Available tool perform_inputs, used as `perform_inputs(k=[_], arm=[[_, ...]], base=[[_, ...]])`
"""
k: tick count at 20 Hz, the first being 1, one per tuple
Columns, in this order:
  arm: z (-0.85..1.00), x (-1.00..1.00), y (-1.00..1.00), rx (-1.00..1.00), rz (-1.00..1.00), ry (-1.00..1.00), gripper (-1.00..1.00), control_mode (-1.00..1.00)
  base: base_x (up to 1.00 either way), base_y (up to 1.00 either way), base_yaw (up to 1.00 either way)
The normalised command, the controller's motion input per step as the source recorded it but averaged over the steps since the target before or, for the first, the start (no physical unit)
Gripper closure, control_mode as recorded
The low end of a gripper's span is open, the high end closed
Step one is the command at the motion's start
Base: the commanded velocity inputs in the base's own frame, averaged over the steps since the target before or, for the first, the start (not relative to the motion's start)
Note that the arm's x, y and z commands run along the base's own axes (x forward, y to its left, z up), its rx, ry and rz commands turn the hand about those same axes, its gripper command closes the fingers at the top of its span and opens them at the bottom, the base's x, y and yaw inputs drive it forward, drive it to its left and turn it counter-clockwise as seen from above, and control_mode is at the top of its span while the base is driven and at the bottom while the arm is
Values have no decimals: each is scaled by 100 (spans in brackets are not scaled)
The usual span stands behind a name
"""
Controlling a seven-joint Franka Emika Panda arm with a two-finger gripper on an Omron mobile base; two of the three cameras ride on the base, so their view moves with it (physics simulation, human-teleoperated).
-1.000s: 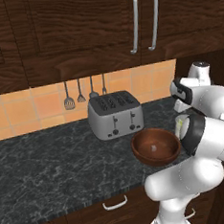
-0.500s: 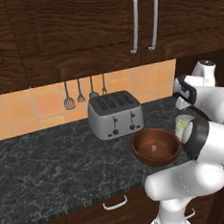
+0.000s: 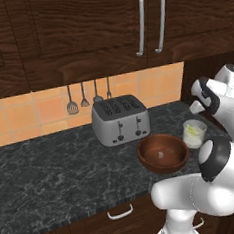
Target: Grab a lemon wedge from the fridge and one ice cube from the ice bowl, and put them in the glass of lemonade.
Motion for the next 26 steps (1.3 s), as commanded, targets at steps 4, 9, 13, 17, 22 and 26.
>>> perform_inputs(k=[4, 9, 13, 17, 22, 26], arm=[[1, -11, -1, 1, 0, -1, -100, -100], [7, -11, 31, 0, 4, 0, -100, -100], [6, -3, 48, 0, 7, 0, -100, -100], [0, -1, 55, 0, 6, 0, -100, -100], [0, 0, 68, 0, 10, 0, -100, -100], [0, 0, 62, 0, 13, 1, -100, -100]], base=[[0, 0, 0], [0, 0, 0], [0, 0, 0], [0, 0, 0], [0, 0, 0], [0, 0, 0]])
